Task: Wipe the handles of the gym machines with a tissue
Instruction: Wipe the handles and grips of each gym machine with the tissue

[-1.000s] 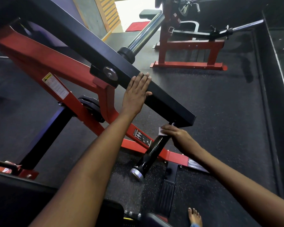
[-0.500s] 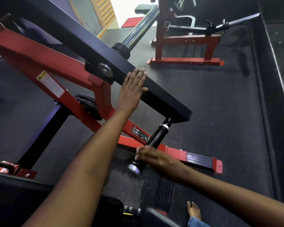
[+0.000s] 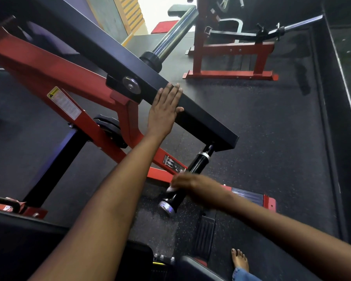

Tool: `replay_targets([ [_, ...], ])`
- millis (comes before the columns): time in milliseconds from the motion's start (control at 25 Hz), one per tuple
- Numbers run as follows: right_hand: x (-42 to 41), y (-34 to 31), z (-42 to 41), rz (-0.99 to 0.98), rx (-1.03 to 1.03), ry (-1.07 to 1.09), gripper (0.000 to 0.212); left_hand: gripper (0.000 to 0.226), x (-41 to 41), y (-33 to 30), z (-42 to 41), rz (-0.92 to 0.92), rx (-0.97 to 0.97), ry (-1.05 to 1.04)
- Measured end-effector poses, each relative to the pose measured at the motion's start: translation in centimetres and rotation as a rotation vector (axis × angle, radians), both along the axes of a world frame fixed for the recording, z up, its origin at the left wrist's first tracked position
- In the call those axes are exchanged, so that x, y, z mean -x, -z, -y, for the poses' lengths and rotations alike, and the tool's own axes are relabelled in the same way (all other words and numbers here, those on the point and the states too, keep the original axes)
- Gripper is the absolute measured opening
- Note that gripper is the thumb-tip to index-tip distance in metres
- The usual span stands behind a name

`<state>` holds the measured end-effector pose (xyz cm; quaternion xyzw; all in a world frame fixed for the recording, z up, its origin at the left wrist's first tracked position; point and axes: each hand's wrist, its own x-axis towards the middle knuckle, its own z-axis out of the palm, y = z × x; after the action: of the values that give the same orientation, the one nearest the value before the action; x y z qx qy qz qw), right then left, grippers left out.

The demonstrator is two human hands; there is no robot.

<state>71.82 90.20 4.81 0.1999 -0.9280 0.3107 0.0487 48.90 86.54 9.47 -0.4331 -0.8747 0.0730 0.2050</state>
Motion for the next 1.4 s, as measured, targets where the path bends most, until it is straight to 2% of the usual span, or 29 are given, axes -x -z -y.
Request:
replay_targets([
  [80,2.9,-1.0,-1.6,0.181,-0.053,0.202,0.021,0.063,0.0,0.0,0.1,0.000,0.005,-0.004],
  [160,4.1,-1.4,0.0,0.317,-0.084,0.177,0.016,0.063,0.0,-0.1,0.1,-0.003,0.002,-0.002],
  [200,3.8,-1.4,1.6,0.315,-0.072,0.100,0.015,0.063,0.0,-0.2,0.1,0.000,-0.004,0.002],
  [240,2.5,-1.1,3.1,0.227,-0.032,0.012,0.017,0.063,0.0,-0.2,0.0,0.004,-0.011,0.006],
  [320,-1.3,1.0,3.4,0.013,0.059,-0.064,0.033,0.063,-0.2,-0.2,-0.1,0.002,-0.018,0.011],
  [440,-5.4,4.2,1.6,-0.188,0.093,-0.017,0.046,0.062,-0.1,0.1,-0.1,0.011,-0.018,0.006],
  [600,-2.4,3.6,4.2,-0.211,0.084,0.098,0.041,0.062,-0.1,0.1,0.0,0.000,-0.015,0.002],
  [760,-3.8,6.0,1.4,-0.259,0.026,-0.003,0.050,0.059,-0.3,0.1,0.2,0.002,-0.020,0.015],
  [840,-3.4,6.9,-2.6,-0.219,0.042,0.214,0.049,0.059,-0.4,0.1,0.1,-0.003,-0.025,0.013],
  [920,-2.0,6.2,-4.1,-0.102,0.160,0.485,0.047,0.060,-0.4,0.1,0.1,0.002,-0.018,0.004],
  [960,-1.8,5.6,-3.2,-0.063,0.195,0.493,0.044,0.060,-0.5,0.2,0.2,0.002,-0.019,0.004],
  [1000,-2.2,5.3,-1.5,-0.084,0.190,0.382,0.041,0.060,-0.6,0.2,0.2,-0.001,-0.023,0.003],
  [1080,-3.6,5.1,1.2,-0.222,0.036,0.027,0.042,0.060,-0.5,0.3,0.2,-0.017,-0.022,-0.005],
  [1120,-3.6,5.2,0.5,-0.261,-0.016,-0.054,0.043,0.060,-0.4,0.3,0.2,-0.026,-0.014,-0.011],
  [1160,-2.8,5.3,-1.2,-0.278,-0.009,-0.011,0.042,0.059,-0.3,0.4,0.2,-0.030,-0.009,-0.016],
  [1240,-0.2,5.7,-4.9,-0.271,0.013,0.295,0.046,0.058,-0.4,0.3,0.2,-0.031,-0.012,-0.019],
  [1320,-0.3,6.4,-6.3,-0.141,0.060,0.551,0.054,0.057,-0.5,0.3,0.1,-0.024,-0.005,-0.024],
  [1400,-2.3,7.7,-3.8,0.140,0.388,0.818,0.038,0.057,-0.5,0.5,0.1,-0.025,-0.002,-0.024],
])
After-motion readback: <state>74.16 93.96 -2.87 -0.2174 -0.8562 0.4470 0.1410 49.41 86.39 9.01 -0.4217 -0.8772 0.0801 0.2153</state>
